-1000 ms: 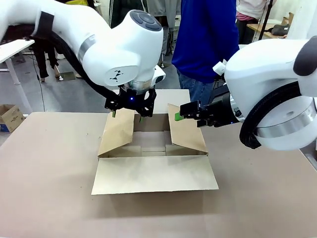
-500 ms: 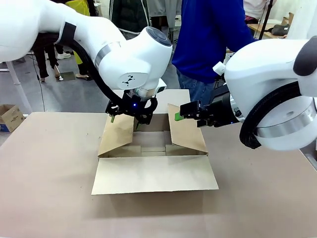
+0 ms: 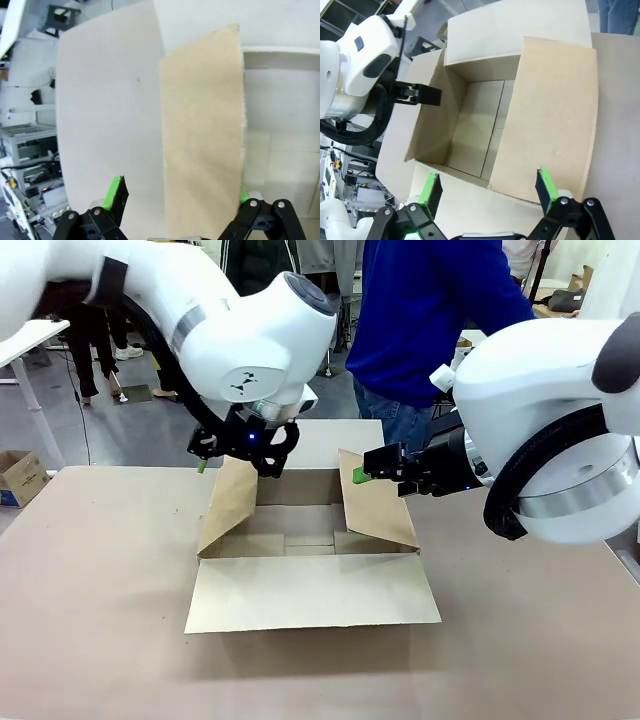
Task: Pack the gift set into the box.
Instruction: Place both hands on the side flaps of the Package Box and spread them outward.
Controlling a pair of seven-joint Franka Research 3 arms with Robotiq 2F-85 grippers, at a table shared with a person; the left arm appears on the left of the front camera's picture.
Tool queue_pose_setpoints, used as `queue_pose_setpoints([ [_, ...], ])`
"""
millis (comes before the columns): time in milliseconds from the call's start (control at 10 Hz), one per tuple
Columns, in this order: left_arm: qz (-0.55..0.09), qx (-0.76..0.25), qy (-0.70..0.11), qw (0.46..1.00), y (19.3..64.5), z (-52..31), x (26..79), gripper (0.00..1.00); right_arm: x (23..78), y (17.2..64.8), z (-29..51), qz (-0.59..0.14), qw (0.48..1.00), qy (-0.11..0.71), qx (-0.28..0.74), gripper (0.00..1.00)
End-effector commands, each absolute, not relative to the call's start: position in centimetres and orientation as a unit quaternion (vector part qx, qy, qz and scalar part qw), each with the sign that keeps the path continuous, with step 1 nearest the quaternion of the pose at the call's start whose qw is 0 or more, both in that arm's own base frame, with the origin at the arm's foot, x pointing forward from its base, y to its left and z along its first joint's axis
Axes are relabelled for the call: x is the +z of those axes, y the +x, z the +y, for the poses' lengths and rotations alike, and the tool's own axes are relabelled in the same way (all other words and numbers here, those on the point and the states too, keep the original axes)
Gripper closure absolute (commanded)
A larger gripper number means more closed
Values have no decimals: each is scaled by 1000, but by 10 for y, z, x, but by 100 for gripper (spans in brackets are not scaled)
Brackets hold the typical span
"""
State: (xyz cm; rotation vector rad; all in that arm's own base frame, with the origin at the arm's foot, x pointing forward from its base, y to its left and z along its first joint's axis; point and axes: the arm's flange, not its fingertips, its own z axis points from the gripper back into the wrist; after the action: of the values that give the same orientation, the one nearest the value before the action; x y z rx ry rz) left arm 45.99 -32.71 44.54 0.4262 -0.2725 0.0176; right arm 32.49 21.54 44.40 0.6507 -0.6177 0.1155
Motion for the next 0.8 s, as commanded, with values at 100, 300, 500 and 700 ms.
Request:
queue_pose_setpoints([
  [100,-144,36,179,972,453,-285,458,0,443,324,216,-304,898,315,49,0],
  [300,-136,57,139,979,462,-254,458,0,443,324,216,-304,898,315,49,0],
  [500,-128,62,77,987,466,-214,457,0,443,324,216,-304,898,315,49,0],
  [700,-124,46,22,991,463,-172,460,0,443,324,216,-304,898,315,49,0],
])
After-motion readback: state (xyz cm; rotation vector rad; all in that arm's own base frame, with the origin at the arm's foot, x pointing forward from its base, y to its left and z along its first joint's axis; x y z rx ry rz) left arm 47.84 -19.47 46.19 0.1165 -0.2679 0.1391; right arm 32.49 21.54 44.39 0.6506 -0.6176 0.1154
